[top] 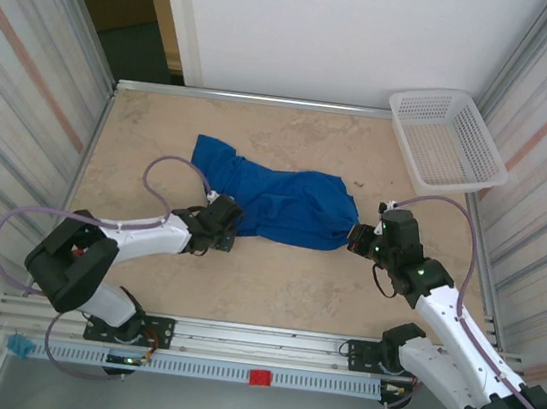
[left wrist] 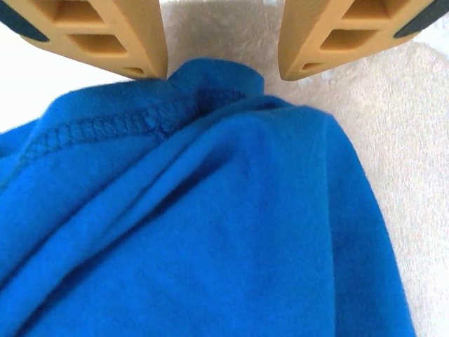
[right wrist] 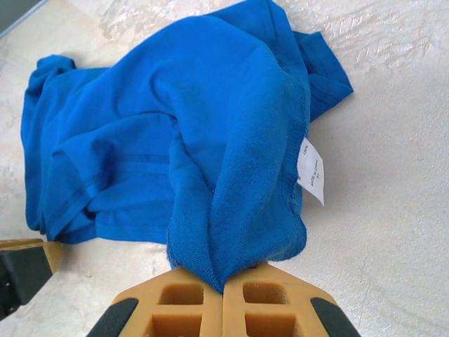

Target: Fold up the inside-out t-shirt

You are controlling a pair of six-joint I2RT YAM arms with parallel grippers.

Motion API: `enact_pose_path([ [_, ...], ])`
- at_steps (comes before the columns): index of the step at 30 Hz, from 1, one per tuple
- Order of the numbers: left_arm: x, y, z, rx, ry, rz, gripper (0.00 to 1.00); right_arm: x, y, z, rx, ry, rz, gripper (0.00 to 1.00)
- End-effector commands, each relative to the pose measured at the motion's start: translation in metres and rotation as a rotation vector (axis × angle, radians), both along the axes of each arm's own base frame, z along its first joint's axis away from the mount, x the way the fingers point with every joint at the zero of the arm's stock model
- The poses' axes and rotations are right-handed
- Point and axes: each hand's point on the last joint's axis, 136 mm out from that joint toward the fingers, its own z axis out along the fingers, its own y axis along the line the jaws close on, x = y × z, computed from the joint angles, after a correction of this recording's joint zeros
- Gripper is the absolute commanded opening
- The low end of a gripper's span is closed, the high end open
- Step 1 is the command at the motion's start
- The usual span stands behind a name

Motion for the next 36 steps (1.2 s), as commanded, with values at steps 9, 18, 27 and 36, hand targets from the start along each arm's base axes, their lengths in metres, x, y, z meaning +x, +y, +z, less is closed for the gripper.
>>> enact_pose_path([
  [9,0.042,-0.009,0.014,0.074,-0.108,0.001,0.09,0.007,0.002,0.026,0.003,-0.059,0.001,0.00],
  [18,0.052,-0.002,0.109,-0.055,-0.236,0.016,0.00,0.023,0.000,0.072,0.023,-0.147,0.002,0.00],
  [27,0.040,0.013,0.385,-0.449,-0.622,-0.039,0.00,0.062,-0.021,0.276,0.140,-0.495,0.014,0.00],
  [36,0.011,0.033,0.535,-0.591,-0.934,-0.065,0.00,0.028,-0.041,0.424,0.170,-0.820,-0.025,0.00],
])
